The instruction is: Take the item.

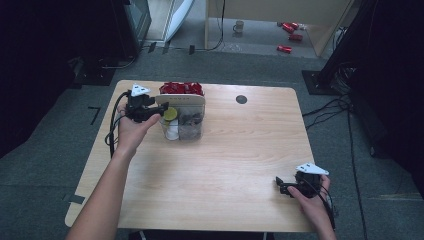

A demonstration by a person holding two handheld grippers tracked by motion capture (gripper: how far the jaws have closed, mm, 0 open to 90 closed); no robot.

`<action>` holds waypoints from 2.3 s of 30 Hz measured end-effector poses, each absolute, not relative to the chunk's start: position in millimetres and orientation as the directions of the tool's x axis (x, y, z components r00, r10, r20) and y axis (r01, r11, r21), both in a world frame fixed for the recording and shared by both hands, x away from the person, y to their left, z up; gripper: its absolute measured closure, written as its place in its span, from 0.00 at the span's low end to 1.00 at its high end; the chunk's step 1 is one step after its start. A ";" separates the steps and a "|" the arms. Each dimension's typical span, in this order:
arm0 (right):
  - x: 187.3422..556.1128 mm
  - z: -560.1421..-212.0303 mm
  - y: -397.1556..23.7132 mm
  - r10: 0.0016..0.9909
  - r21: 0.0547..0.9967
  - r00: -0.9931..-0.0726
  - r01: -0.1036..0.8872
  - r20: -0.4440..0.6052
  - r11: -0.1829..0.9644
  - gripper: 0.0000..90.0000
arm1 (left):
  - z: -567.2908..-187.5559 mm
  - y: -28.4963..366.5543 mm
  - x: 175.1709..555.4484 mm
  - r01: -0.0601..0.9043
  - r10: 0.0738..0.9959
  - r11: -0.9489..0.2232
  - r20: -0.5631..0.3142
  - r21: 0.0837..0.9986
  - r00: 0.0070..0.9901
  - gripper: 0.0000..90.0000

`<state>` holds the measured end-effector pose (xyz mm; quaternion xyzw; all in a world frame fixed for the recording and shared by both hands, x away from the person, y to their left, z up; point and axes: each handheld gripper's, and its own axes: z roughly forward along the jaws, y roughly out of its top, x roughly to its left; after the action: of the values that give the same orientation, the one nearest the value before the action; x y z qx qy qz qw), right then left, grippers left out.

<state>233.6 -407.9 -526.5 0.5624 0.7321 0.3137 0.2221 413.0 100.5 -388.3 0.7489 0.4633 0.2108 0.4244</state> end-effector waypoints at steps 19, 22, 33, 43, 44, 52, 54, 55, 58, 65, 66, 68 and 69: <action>233.6 -526.5 -407.7 0.963 0.709 -0.268 0.684 0.029 0.169 0.00 | -381.7 139.2 400.6 0.523 0.910 -0.133 -0.105 0.842 0.401 0.59; 233.6 -526.5 -407.7 0.963 0.709 -0.268 0.684 0.028 0.169 0.00 | -372.0 138.5 411.8 0.527 0.916 -0.096 -0.133 0.844 0.379 0.69; 233.6 -526.5 -407.9 0.962 0.710 -0.273 0.683 0.026 0.174 0.00 | -358.2 116.4 428.6 0.519 0.893 -0.115 -0.141 0.847 0.427 0.74; 233.5 -526.5 -407.6 0.960 0.709 -0.279 0.682 0.027 0.178 0.00 | -391.5 115.6 418.2 0.558 0.887 -0.170 -0.121 0.812 0.445 0.68; 233.6 -526.5 -407.6 0.960 0.710 -0.279 0.682 0.027 0.178 0.00 | -396.7 115.9 417.0 0.564 0.888 -0.173 -0.120 0.808 0.444 0.67; 233.6 -526.5 -407.6 0.960 0.710 -0.280 0.681 0.027 0.179 0.00 | -415.9 116.6 411.2 0.568 0.885 -0.168 -0.131 0.805 0.447 0.65; 233.5 -526.5 -407.5 0.960 0.710 -0.279 0.682 0.027 0.178 0.00 | -414.0 114.7 411.7 0.563 0.890 -0.174 -0.115 0.808 0.441 0.66; 233.5 -526.5 -407.5 0.960 0.710 -0.279 0.682 0.027 0.178 0.00 | -412.6 114.1 412.2 0.561 0.890 -0.173 -0.115 0.809 0.441 0.66; 233.5 -526.5 -407.5 0.960 0.709 -0.279 0.682 0.027 0.178 0.00 | -409.7 112.2 413.6 0.551 0.889 -0.166 -0.118 0.818 0.442 0.70; 233.5 -526.5 -407.5 0.960 0.709 -0.279 0.682 0.027 0.178 0.00 | -392.9 100.1 426.8 0.525 0.898 -0.185 -0.075 0.831 0.434 0.76; 233.5 -526.5 -407.5 0.960 0.710 -0.279 0.682 0.027 0.178 0.00 | -392.9 100.1 426.8 0.525 0.898 -0.185 -0.075 0.831 0.434 0.76; 233.5 -526.5 -407.5 0.960 0.709 -0.279 0.682 0.027 0.178 0.00 | -386.6 94.5 433.4 0.516 0.899 -0.192 -0.061 0.835 0.433 0.76; 233.5 -526.5 -407.5 0.960 0.709 -0.279 0.682 0.028 0.178 0.00 | -385.2 92.8 435.7 0.516 0.898 -0.199 -0.055 0.833 0.436 0.76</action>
<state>233.5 -407.5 -526.5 0.5585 0.7350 0.3149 0.2206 435.7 92.8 -385.2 0.7392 0.4781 0.2307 0.4143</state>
